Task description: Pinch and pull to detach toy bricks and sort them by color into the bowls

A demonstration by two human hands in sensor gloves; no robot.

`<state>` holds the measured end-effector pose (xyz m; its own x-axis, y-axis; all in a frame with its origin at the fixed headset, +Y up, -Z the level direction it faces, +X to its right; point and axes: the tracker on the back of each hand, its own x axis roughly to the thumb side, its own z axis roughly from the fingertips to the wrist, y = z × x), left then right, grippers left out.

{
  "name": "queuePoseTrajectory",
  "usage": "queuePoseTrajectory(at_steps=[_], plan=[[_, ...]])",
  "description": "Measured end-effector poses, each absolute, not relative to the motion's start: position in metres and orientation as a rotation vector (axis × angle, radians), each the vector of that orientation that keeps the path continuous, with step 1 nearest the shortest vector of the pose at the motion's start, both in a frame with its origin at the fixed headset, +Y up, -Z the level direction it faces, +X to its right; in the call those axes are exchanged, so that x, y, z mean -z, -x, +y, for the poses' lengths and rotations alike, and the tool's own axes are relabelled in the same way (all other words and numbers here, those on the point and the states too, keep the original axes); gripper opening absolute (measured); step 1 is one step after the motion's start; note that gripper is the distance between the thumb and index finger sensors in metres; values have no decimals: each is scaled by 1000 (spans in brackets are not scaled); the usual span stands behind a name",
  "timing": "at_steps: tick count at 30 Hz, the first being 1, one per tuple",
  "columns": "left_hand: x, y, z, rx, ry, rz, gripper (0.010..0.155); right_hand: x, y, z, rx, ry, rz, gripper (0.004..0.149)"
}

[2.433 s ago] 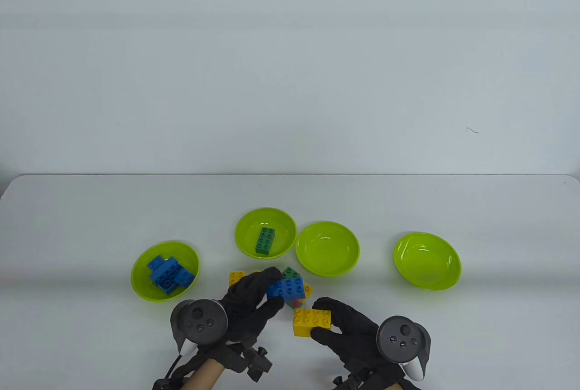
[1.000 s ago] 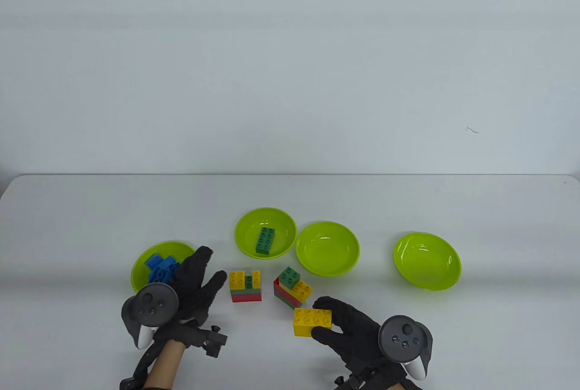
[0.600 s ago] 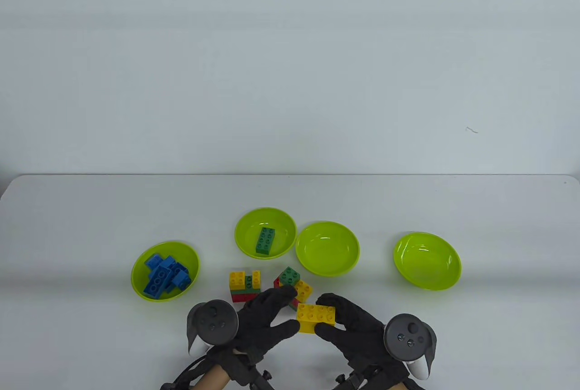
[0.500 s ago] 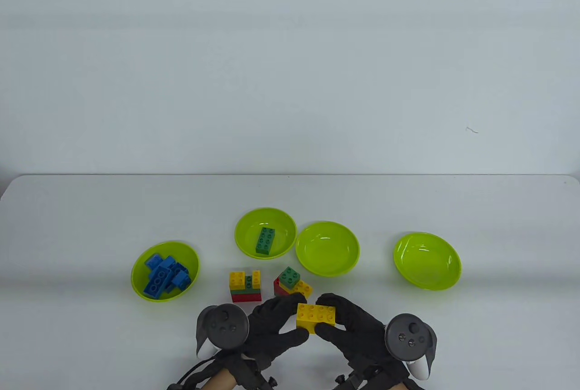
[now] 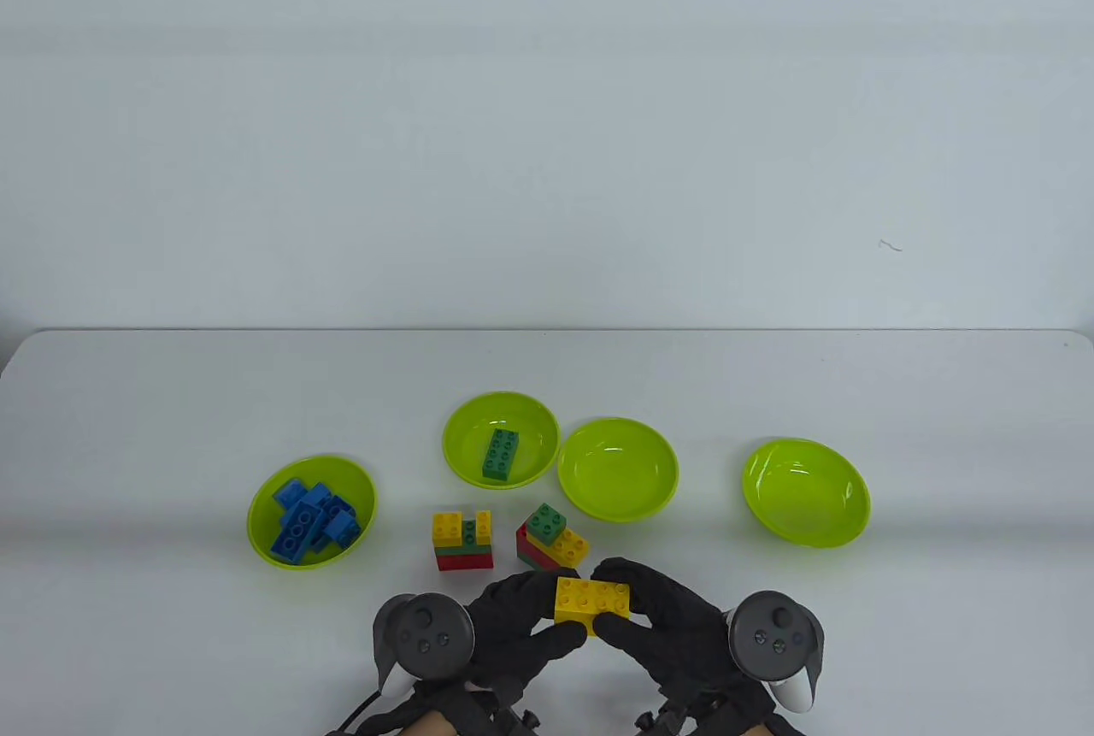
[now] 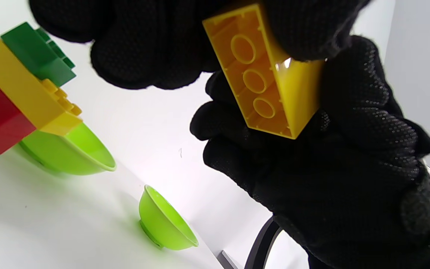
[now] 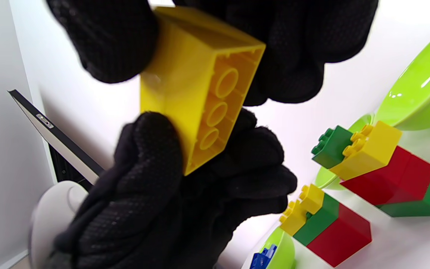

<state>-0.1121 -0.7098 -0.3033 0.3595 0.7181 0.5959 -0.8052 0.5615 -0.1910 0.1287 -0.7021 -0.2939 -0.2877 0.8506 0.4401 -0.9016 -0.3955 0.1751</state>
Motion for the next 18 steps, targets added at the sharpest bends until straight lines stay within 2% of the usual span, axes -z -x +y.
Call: queuePoseTrajectory(at_steps=[7,13,18], plan=[[305,110,-712,-976,-130,-694,67,293,-132,-688,-2123,-655,-241,61],[300,108,-706,-844,-241,-736,67,291,-131,-684,-2112,-637,-229,60],[302,106,-709,-900,-187,-700,67,287,-130,-684,-2149,-616,-294,60]])
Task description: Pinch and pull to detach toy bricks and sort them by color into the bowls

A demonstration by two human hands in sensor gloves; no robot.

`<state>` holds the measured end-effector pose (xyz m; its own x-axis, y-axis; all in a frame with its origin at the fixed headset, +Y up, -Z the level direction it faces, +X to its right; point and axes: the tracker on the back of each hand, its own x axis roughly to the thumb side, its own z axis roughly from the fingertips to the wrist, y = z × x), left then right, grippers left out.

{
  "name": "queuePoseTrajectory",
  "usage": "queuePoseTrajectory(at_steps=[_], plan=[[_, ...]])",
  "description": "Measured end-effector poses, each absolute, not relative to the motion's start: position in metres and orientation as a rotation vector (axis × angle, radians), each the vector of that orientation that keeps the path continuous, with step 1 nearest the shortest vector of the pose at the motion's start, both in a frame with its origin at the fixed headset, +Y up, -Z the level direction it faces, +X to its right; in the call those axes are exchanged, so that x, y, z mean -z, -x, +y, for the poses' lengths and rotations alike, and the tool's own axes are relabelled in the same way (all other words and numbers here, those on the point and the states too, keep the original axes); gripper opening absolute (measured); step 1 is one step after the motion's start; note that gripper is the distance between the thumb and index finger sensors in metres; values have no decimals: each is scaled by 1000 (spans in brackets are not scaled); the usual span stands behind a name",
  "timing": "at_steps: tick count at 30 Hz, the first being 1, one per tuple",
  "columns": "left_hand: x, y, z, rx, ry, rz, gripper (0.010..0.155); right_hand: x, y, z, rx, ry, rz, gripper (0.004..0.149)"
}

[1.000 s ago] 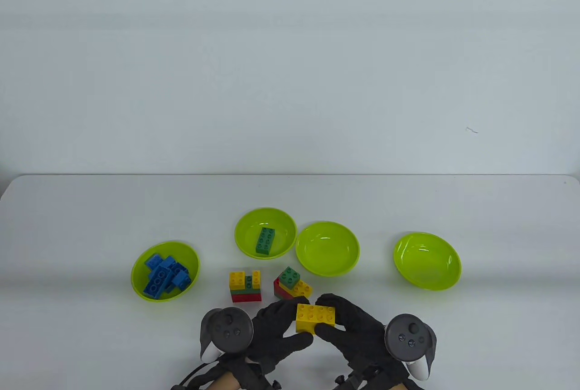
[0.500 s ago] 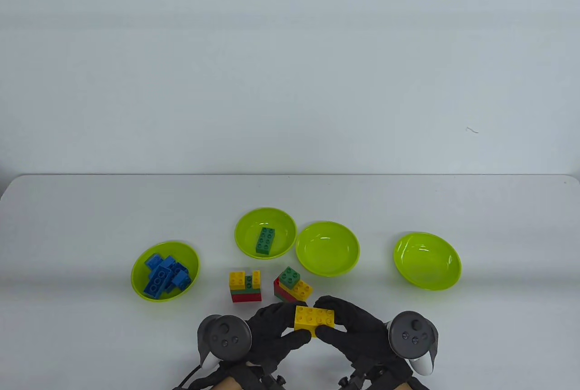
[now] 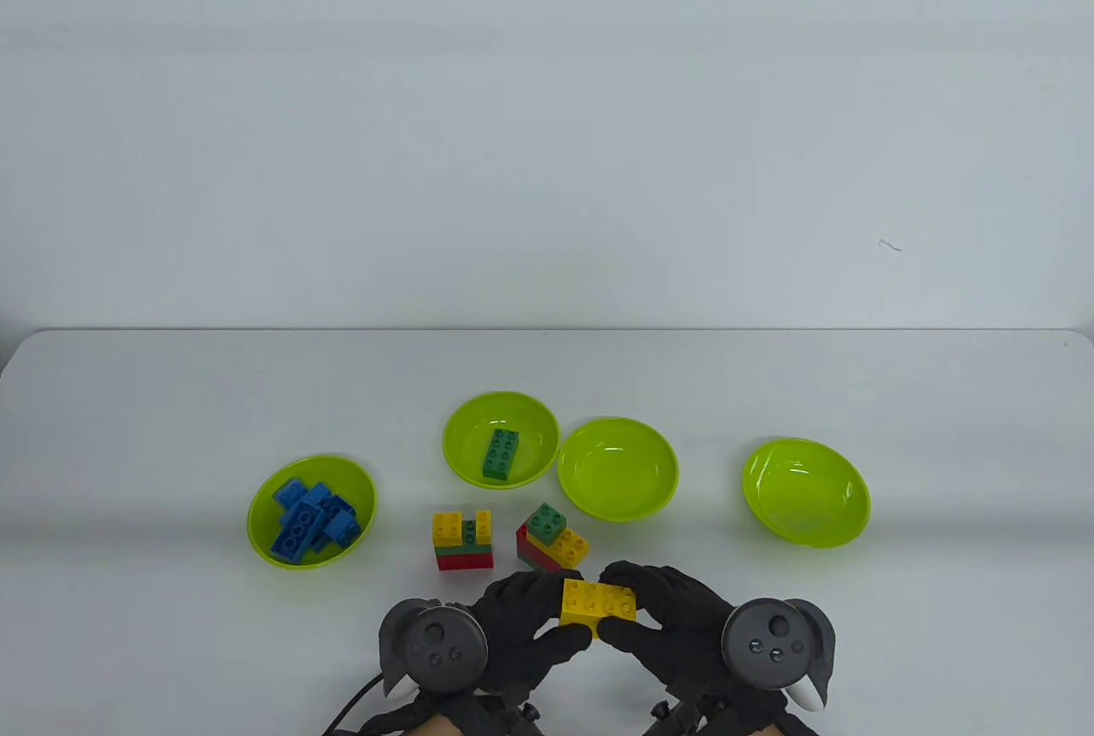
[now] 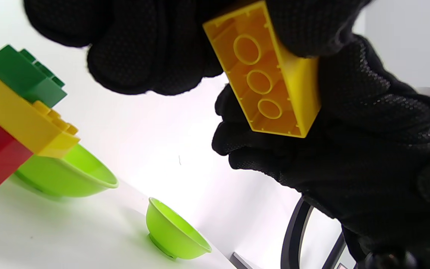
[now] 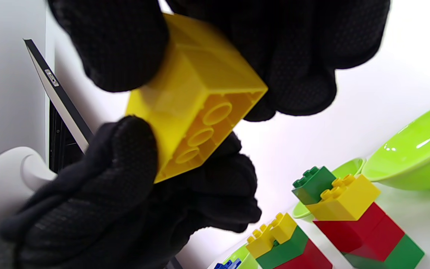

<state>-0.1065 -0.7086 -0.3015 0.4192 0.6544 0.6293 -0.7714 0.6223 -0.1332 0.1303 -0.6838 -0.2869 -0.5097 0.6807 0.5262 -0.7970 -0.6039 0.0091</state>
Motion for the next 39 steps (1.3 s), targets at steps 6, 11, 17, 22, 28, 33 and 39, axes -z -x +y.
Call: queuePoseTrajectory(at_steps=[6,11,17,22,28,33,39], plan=[[304,107,-711,-963,-135,-662,66,286,-130,-685,-2174,-606,-338,61],[302,105,-708,-902,-190,-712,66,288,-133,-685,-2117,-596,-274,59],[300,103,-707,-894,-189,-722,67,286,-133,-684,-2122,-570,-266,59],[303,105,-709,-943,-142,-675,66,283,-128,-682,-2228,-578,-345,60],[303,103,-710,-928,-141,-699,66,282,-129,-682,-2235,-593,-346,59],[301,100,-709,-879,-176,-732,67,285,-135,-684,-2157,-563,-245,59],[303,98,-716,-904,-146,-738,67,289,-138,-688,-2151,-528,-183,58]])
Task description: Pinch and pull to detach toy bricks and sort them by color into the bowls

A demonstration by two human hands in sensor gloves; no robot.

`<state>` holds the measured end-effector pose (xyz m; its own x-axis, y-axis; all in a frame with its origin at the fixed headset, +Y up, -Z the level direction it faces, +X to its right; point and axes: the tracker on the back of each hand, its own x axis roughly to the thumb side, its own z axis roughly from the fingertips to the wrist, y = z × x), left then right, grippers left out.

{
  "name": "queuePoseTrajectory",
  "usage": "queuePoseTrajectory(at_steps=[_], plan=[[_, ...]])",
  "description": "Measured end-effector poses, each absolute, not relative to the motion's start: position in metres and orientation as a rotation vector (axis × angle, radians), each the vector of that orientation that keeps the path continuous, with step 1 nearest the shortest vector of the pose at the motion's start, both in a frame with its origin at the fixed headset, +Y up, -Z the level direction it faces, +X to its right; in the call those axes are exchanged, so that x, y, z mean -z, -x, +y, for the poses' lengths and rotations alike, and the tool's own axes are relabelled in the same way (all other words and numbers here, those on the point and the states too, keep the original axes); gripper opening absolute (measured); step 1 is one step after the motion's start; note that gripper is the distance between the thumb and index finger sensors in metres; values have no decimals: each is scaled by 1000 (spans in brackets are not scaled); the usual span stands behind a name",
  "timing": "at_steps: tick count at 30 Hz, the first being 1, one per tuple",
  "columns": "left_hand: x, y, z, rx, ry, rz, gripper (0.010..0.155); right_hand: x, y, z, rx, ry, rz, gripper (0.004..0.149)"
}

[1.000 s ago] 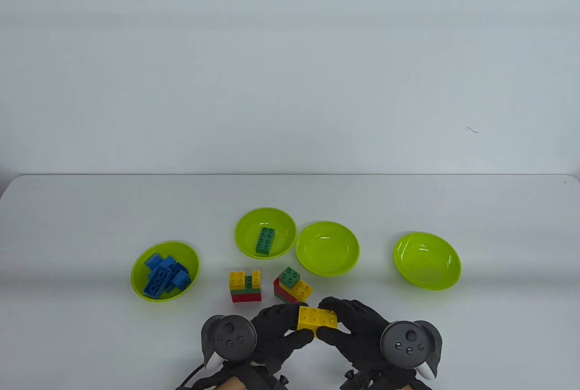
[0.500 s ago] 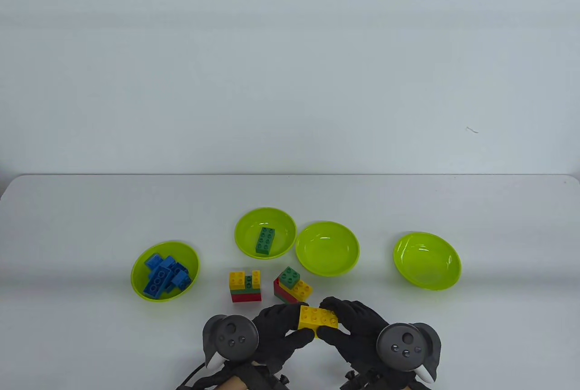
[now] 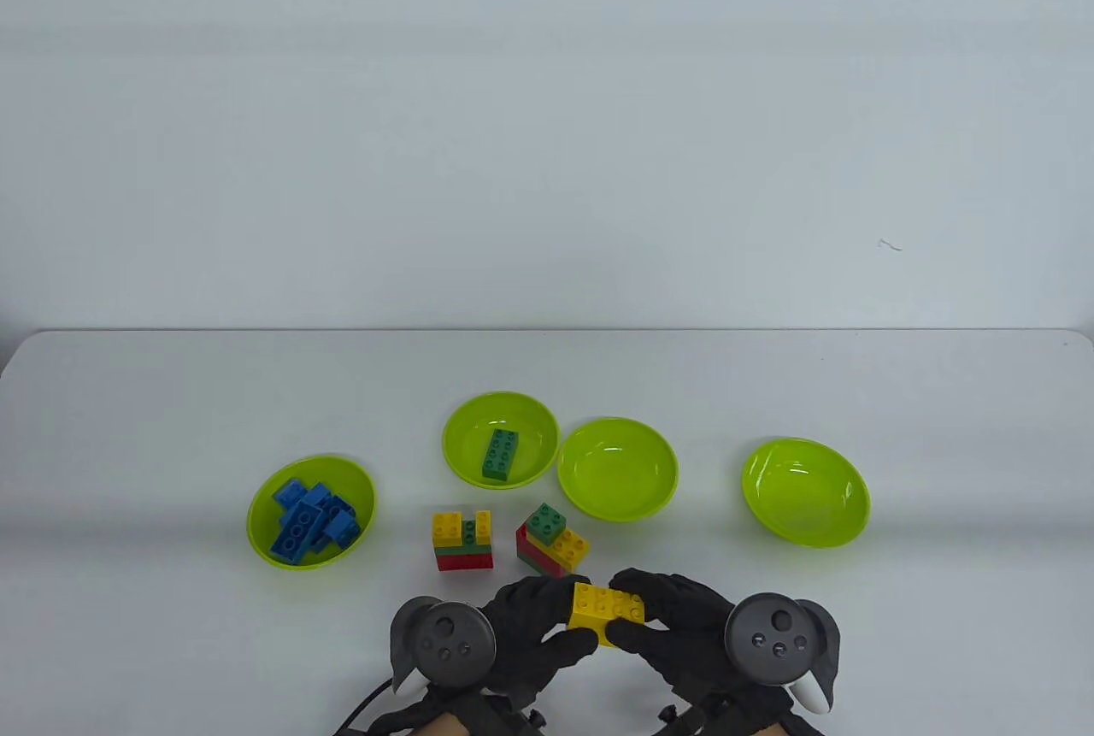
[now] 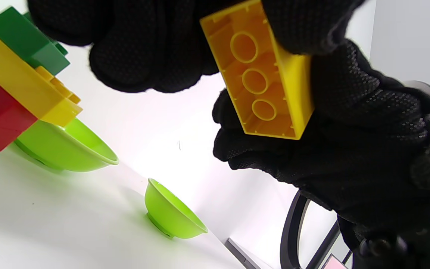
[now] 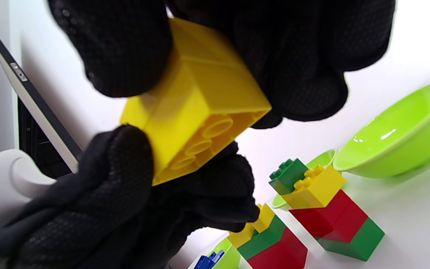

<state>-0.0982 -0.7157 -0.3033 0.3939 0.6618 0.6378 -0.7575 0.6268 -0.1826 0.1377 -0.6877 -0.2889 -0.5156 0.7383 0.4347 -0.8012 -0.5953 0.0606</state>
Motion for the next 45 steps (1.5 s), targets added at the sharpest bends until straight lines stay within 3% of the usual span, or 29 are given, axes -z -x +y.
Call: queuePoseTrajectory(at_steps=[11,20,22,27,32,39,45], plan=[[305,102,-718,-1010,-67,-621,66,281,-128,-683,-2287,-543,-328,59],[304,103,-716,-890,-177,-768,66,286,-132,-682,-2209,-552,-219,58],[303,104,-712,-807,-209,-832,67,289,-137,-685,-2121,-526,-111,58],[310,110,-712,-938,-171,-740,66,293,-133,-677,-2202,-543,-163,59],[315,120,-718,-981,-173,-662,66,319,-138,-668,-2281,-374,-252,60],[319,134,-721,-1046,-183,-594,66,394,-134,-696,-2747,-101,-193,60],[322,143,-719,-1079,-206,-563,66,422,-124,-709,-2878,12,-106,60]])
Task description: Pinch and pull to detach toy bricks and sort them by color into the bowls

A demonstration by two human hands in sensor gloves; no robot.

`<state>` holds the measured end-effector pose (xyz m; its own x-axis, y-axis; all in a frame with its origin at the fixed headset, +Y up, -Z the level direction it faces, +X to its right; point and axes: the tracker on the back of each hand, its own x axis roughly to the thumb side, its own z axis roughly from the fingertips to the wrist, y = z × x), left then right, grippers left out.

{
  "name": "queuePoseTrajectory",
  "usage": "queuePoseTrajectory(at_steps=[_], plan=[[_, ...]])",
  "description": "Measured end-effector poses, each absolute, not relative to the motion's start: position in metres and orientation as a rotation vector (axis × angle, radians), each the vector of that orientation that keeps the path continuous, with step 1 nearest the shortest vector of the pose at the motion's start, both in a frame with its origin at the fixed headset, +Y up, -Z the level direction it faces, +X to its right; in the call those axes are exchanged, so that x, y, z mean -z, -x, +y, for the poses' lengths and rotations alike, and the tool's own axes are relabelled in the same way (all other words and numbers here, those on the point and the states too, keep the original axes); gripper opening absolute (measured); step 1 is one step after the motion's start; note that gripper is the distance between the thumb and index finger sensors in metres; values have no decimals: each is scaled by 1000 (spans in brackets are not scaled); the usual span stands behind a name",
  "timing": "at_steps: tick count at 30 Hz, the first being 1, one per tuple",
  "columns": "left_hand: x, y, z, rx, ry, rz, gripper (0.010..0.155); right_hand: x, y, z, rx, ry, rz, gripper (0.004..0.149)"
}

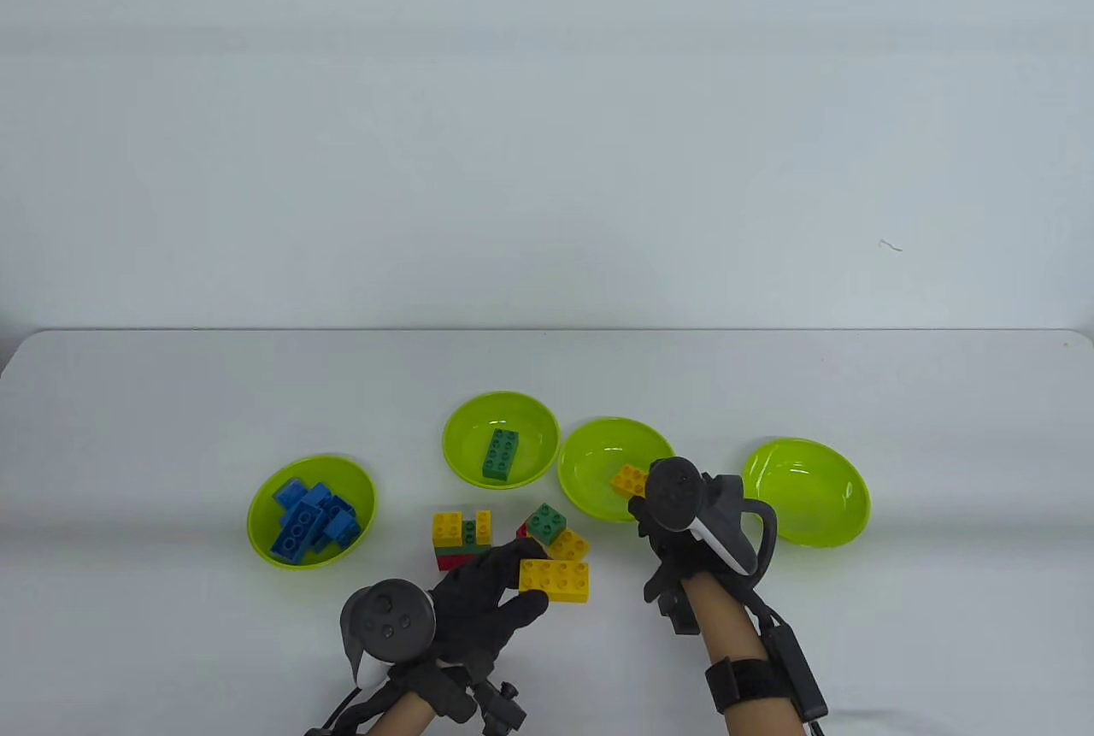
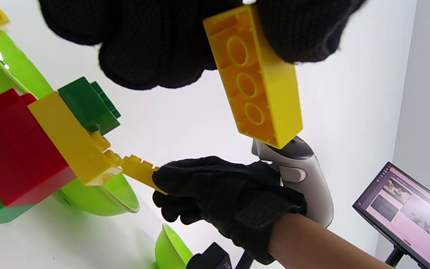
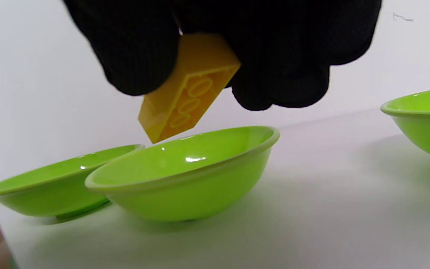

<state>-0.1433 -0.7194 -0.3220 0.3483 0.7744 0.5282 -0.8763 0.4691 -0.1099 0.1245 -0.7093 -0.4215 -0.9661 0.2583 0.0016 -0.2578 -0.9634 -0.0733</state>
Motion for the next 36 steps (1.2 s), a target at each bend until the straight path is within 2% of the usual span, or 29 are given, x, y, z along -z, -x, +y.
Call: queuePoseTrajectory(at_steps=[7,14,21,25,31,36], plan=[[322,144,-721,-1114,-188,-547,66,415,-124,-705,-2720,-51,-125,63],[320,141,-723,-1108,-178,-556,66,353,-133,-680,-2263,-402,-176,70],[317,135,-724,-1110,-156,-584,66,313,-124,-681,-2121,-658,-81,76],[316,134,-725,-1113,-152,-594,66,306,-116,-683,-2203,-708,-97,73],[315,134,-725,-1129,-149,-603,66,299,-111,-684,-2281,-722,-220,61],[315,133,-726,-1134,-141,-612,67,297,-110,-685,-2263,-712,-246,58]])
